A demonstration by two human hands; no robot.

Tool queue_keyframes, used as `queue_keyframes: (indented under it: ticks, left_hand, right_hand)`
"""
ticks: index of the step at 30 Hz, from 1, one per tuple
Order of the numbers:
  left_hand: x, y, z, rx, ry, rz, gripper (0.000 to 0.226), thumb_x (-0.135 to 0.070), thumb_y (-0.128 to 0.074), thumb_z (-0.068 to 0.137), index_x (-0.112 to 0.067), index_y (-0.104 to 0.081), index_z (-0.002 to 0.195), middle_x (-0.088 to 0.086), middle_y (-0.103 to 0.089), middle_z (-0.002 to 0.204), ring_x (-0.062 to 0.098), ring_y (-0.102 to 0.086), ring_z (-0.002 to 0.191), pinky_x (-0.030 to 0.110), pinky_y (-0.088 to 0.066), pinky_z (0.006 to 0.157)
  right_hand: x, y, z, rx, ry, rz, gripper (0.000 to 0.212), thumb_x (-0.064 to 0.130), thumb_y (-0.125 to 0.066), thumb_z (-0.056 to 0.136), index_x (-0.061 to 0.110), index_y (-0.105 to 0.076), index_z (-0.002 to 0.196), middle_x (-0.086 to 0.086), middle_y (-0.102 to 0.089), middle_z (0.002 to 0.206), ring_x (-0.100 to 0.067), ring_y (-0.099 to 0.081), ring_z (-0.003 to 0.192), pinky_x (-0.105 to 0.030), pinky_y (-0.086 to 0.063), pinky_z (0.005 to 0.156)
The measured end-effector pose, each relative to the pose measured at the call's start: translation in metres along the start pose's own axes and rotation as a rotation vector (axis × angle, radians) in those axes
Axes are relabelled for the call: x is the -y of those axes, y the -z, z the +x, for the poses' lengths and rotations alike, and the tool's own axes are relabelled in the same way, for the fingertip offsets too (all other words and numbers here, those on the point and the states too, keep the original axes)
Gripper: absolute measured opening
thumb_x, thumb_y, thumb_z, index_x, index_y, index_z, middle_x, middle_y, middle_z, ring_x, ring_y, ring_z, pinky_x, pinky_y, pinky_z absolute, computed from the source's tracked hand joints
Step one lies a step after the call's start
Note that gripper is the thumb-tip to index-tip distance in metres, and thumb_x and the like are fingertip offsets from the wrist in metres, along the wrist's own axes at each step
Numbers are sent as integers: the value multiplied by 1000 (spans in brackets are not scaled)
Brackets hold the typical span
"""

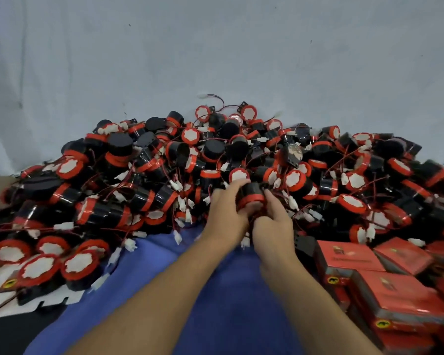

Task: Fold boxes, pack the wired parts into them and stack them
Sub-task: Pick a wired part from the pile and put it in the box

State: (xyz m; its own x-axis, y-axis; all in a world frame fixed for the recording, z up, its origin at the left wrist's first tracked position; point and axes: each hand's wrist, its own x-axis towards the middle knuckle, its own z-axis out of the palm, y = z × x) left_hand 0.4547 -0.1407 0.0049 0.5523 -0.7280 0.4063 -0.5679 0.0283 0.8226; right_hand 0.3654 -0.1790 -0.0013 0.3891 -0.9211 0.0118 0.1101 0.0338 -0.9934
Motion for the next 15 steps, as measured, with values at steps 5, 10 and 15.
queue_keyframes:
  ticks: [5,10,15]
  left_hand:
    - [-62,68,-50,-178,-84,-94,35,-46,-77,85,-43,-55,112,-21,-63,107,0,-66,95,20,-56,77]
    - [-126,116,-132,-124,71,-406,31,-32,-69,95,-48,-61,120,0,-73,98,14,-72,79,22,-59,71]
    - [-165,130,-237,77,219,-405,54,-36,-95,62,-49,-68,107,-12,-74,103,6,-72,90,22,-59,72]
  right_hand:
    - [54,14,-73,134,294,11,74,-13,-45,89,40,-52,140,27,-56,134,14,-52,121,-4,-47,89]
    - [86,47,-159,242,-124,167,26,32,-77,86,25,-71,110,5,-72,100,-12,-69,86,-25,-55,71]
    - [112,76,-218,457,-278,230,52,50,-81,61,19,-80,102,3,-77,102,-12,-62,73,-26,-53,68]
